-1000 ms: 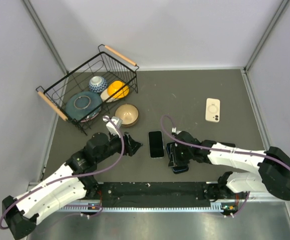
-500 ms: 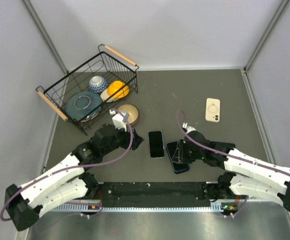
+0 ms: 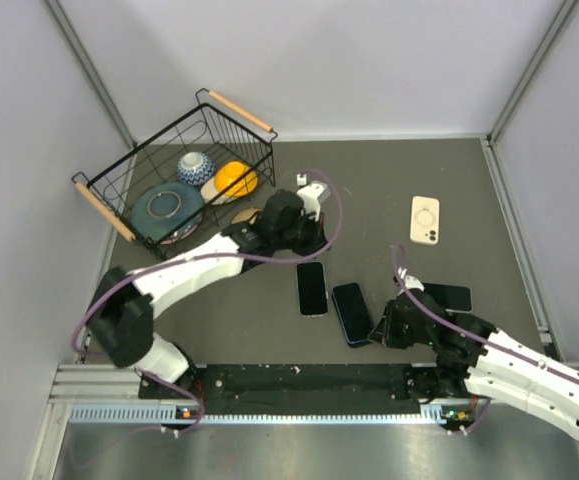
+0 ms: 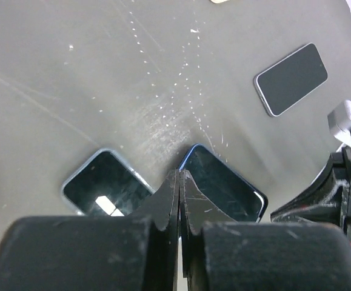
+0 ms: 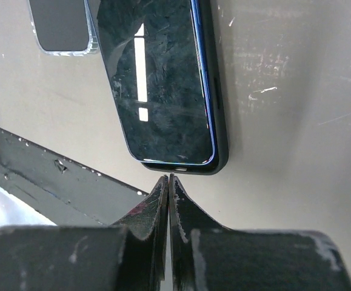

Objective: Put the phone into the phone case

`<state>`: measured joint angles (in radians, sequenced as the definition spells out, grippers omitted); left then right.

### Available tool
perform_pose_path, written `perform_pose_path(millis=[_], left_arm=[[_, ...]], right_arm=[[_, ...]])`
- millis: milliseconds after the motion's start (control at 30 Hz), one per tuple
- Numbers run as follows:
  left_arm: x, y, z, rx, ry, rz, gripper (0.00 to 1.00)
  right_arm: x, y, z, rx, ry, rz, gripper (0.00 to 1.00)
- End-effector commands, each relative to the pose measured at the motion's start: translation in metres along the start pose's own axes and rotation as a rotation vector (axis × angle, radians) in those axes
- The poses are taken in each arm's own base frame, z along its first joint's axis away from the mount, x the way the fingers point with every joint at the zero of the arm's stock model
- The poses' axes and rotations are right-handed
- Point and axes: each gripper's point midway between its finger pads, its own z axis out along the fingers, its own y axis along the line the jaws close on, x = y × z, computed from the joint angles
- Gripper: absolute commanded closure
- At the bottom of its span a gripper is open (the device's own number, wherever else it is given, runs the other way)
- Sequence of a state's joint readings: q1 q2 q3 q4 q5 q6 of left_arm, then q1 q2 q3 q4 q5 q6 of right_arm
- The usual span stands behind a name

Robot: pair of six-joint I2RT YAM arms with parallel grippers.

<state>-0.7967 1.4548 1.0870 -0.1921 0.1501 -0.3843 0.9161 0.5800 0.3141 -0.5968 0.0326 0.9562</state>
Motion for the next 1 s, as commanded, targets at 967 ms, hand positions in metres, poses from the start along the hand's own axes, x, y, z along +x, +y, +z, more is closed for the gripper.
perform_pose_path(millis=[967], left_arm=[[0.117, 0.018, 0.109, 0.072, 0.265, -0.132, 1.0]], right_arm=[[0.014, 0.006, 0.026, -0.043, 0.046, 0.081, 1.0]])
